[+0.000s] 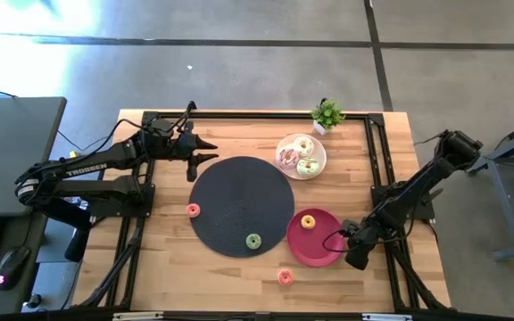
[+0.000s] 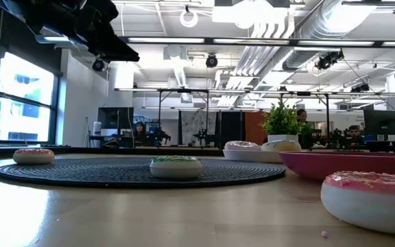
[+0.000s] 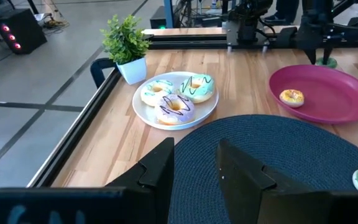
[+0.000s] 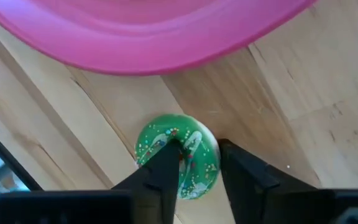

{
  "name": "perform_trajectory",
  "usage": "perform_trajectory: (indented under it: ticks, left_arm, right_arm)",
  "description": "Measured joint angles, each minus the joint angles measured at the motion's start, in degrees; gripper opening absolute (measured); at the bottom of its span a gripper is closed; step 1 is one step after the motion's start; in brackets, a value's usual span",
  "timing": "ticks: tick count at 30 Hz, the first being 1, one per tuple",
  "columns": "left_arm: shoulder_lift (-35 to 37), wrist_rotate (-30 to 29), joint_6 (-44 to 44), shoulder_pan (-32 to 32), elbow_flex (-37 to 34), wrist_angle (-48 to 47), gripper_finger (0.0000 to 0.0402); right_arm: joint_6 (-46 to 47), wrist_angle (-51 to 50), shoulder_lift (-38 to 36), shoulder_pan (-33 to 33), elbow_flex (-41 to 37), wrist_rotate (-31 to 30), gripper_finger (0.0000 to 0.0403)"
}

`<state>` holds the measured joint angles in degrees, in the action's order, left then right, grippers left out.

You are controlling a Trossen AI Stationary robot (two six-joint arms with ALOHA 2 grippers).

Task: Pick & Place donuts
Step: Put the right small green donut into the red plate

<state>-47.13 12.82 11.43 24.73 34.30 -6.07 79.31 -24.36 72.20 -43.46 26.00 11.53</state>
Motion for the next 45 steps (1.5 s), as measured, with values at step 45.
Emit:
perform_trajectory:
  ticks: [45]
  left_arm:
    - [0.00, -0.07, 0.31, 0.00, 0.00, 0.02, 0.0113]
  right_arm:
    - [-40.74, 3.58, 0.15, 27.39, 3.08, -7.91, 0.0080]
